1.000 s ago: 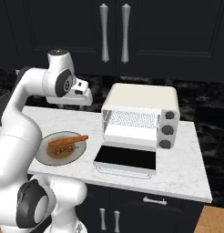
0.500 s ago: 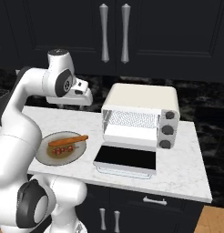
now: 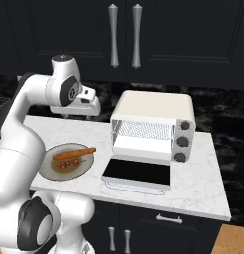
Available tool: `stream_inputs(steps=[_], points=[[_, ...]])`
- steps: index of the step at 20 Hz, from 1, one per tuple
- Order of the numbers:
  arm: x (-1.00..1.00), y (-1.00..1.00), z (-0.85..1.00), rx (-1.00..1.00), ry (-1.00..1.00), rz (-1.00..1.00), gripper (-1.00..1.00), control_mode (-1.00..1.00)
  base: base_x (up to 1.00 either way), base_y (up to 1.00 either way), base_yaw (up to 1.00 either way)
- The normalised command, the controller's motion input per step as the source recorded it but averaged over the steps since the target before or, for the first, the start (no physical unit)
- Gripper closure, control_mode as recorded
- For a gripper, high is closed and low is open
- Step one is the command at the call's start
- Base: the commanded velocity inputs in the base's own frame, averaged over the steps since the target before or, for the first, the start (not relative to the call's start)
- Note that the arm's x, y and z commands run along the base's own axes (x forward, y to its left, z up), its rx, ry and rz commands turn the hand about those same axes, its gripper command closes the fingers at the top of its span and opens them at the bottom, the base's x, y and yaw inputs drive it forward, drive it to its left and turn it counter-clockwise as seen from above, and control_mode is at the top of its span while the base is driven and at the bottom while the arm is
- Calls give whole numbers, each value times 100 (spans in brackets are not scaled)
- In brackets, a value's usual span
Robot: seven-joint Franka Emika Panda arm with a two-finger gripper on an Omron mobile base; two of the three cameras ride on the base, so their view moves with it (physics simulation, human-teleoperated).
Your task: Pick up the kebab skewer and baguette bread, and place them inside the toaster oven. Close the toaster oven door and start by setting the timer.
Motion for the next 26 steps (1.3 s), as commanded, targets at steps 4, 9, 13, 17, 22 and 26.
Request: stream_inputs(steps=[4, 9, 13, 17, 22, 26], points=[[-58, -63, -51, 5, -16, 3, -100, -100, 0, 0, 0], [-55, -100, -29, 19, -56, 20, -100, -100, 0, 0, 0], [0, -73, -73, 11, -68, 27, -100, -100, 0, 0, 0], [7, -97, -17, 16, -57, 22, -100, -100, 0, 0, 0], [56, -64, -10, 13, -20, 7, -100, -100, 0, 0, 0], [79, -20, 0, 14, -4, 0, -100, -100, 0, 0, 0]])
